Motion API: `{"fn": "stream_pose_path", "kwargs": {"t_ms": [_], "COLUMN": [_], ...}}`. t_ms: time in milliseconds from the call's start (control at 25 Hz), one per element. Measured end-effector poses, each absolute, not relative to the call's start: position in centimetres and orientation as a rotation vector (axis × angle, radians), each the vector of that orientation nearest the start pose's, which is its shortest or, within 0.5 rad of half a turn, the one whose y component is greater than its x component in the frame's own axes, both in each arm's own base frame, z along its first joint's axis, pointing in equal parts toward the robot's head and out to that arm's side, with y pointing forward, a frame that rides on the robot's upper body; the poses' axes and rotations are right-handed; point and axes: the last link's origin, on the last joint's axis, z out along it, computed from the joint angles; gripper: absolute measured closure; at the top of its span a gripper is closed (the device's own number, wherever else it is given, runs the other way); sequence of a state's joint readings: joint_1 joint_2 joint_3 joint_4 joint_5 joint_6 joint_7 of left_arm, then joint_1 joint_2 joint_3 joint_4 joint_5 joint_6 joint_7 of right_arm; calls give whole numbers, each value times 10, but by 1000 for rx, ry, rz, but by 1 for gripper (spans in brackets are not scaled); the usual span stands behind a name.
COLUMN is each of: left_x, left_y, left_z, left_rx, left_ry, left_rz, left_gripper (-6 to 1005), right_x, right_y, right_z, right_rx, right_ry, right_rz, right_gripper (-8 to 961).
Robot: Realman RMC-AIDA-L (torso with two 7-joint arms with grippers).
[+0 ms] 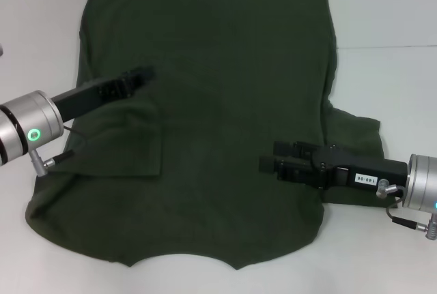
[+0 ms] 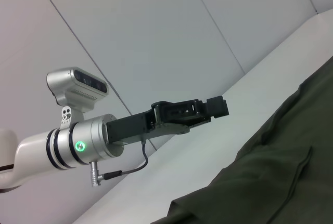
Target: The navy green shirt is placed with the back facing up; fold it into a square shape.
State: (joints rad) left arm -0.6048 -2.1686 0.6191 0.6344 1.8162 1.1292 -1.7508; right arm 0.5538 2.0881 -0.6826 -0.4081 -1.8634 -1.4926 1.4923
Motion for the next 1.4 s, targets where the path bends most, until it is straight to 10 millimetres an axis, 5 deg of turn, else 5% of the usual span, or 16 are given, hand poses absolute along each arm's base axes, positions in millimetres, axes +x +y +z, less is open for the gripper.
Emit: {"fn": "stream_pose_path", "kwargs": {"t_ms": [160, 360, 720, 1040, 1400], "left_x": [-251, -262, -279, -278, -263], "left_y": [388, 383, 374, 359, 320], "left_z": [-8, 0, 9, 11, -12], "left_rx": [-2159, -2129, -2118, -2216, -2503], "left_ry": [-1202, -1197, -1085, -936, -700], "left_rz": [-944, -933, -856, -849, -917], "left_gripper": [874, 693, 233, 235, 237], "right_x": [258, 259, 261, 261, 283], "right_y": [323, 324, 325, 326, 337], "right_z": [-36, -34, -29, -28, 9], "right_rx": [-2594, -2584, -2578, -2573, -2375], "right_ry": [1056, 1059, 1058, 1072, 1470], "right_rz": [970, 971, 971, 969, 966], "right_gripper": [163, 163, 163, 163, 164]}}
